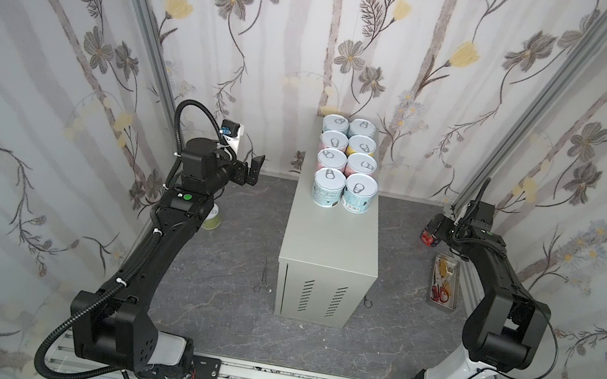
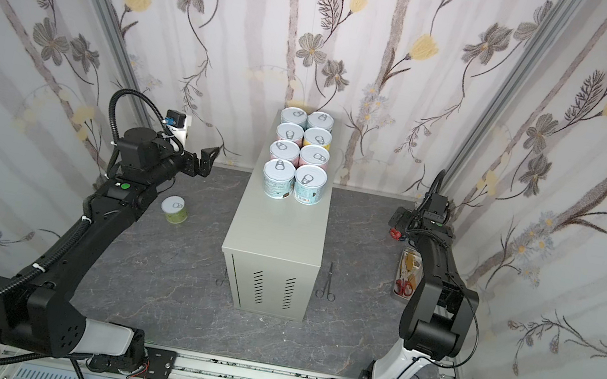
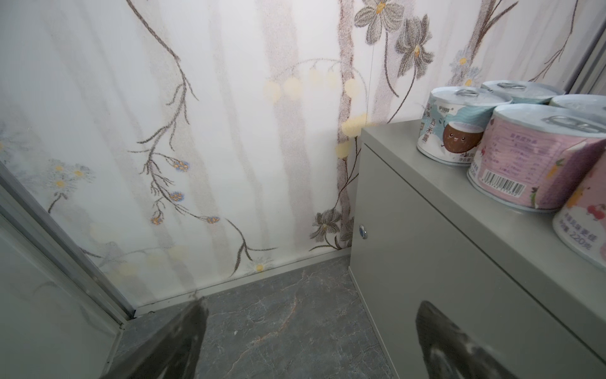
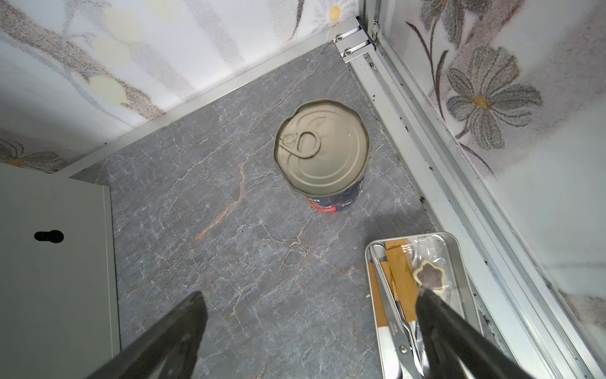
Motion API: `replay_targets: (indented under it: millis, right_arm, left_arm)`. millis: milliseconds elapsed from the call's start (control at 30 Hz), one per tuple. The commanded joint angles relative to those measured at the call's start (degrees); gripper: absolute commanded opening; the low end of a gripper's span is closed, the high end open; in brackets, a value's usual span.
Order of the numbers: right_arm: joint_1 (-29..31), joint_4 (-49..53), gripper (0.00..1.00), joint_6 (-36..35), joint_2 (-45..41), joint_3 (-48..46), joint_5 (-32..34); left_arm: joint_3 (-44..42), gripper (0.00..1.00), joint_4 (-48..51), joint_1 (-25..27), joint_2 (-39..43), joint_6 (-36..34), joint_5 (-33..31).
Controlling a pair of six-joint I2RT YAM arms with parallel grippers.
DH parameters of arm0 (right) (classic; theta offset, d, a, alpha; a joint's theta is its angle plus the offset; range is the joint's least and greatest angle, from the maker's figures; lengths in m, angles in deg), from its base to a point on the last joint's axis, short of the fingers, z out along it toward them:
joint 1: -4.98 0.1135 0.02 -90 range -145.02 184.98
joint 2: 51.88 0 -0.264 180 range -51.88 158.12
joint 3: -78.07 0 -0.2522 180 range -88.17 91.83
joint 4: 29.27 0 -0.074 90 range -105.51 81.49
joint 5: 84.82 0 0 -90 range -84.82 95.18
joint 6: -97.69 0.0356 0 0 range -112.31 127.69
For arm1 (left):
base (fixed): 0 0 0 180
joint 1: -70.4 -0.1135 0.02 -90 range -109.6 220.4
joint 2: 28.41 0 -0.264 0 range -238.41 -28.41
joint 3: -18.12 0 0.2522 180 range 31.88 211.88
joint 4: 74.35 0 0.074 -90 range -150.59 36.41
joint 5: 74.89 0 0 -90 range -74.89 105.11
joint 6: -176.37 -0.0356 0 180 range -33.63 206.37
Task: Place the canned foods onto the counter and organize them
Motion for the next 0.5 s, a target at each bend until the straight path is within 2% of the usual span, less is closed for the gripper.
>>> replay_targets:
  millis: [0,167,467]
  right_arm:
    - [0.0,-1.6,1.00,-0.8,2.4,1.6,0.4]
    - [0.1,-5.0,1.00,-1.0,5.2,2.3,-0.8]
    - [0.3,-9.0,1.00,-0.7,9.5,3.1,1.3]
  left_arm:
    - [0.8,1.00,-2.1,-0.4,-1.3,0.5,1.5]
    - [2.3,1.00,-1.9,-0.7,-4.1,0.6,2.2]
    - [7.8,1.00,-0.6,-0.9,-11.1,0.7,3.3]
